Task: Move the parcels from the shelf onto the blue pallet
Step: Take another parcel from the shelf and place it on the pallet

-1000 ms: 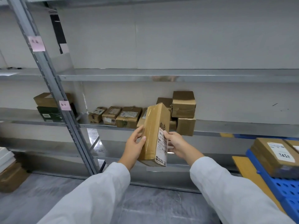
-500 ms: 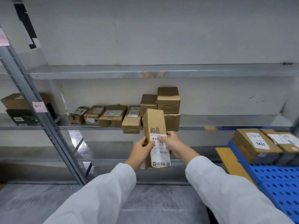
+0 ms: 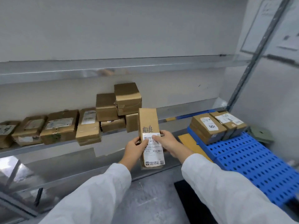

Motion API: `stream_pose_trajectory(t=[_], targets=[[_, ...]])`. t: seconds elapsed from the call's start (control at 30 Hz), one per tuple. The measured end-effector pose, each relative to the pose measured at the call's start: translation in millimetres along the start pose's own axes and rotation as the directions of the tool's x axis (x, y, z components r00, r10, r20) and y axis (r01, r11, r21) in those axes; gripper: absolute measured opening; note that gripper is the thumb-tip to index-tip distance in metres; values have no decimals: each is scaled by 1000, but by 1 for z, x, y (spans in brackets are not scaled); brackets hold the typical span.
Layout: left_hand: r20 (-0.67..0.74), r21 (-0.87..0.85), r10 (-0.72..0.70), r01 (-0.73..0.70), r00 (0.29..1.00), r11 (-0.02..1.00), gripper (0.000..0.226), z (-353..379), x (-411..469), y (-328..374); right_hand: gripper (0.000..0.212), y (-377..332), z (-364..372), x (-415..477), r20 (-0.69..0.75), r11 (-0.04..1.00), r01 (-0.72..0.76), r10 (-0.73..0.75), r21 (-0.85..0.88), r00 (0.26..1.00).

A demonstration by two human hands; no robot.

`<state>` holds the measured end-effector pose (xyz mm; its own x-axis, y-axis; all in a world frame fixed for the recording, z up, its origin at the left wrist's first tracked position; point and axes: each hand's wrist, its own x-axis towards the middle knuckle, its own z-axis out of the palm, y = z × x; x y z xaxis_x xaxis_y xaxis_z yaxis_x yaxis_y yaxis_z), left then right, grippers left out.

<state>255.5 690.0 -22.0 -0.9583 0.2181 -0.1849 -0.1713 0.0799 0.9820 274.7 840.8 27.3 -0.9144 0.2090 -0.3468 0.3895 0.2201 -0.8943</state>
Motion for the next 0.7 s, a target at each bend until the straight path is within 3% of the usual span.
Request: stream_pose_trajectory(t=[0.2, 0.37, 0.53, 0.7], targets=[[254, -11, 41, -39, 966, 999, 24, 78, 21, 7, 37, 24, -74, -13, -244, 999, -40, 46, 29, 969], [384, 21, 68, -82, 921, 996, 23, 146, 12, 8, 35, 54, -131, -41, -356, 992, -88, 115, 92, 927], [467, 49, 67, -102, 882, 994, 30, 216, -1, 12, 37, 81, -190, -66, -421, 985, -117, 160, 126, 893], [449, 48, 54, -84, 892, 995, 32, 283, -18, 8, 33, 110, -254, -78, -412, 989, -102, 138, 107, 901]])
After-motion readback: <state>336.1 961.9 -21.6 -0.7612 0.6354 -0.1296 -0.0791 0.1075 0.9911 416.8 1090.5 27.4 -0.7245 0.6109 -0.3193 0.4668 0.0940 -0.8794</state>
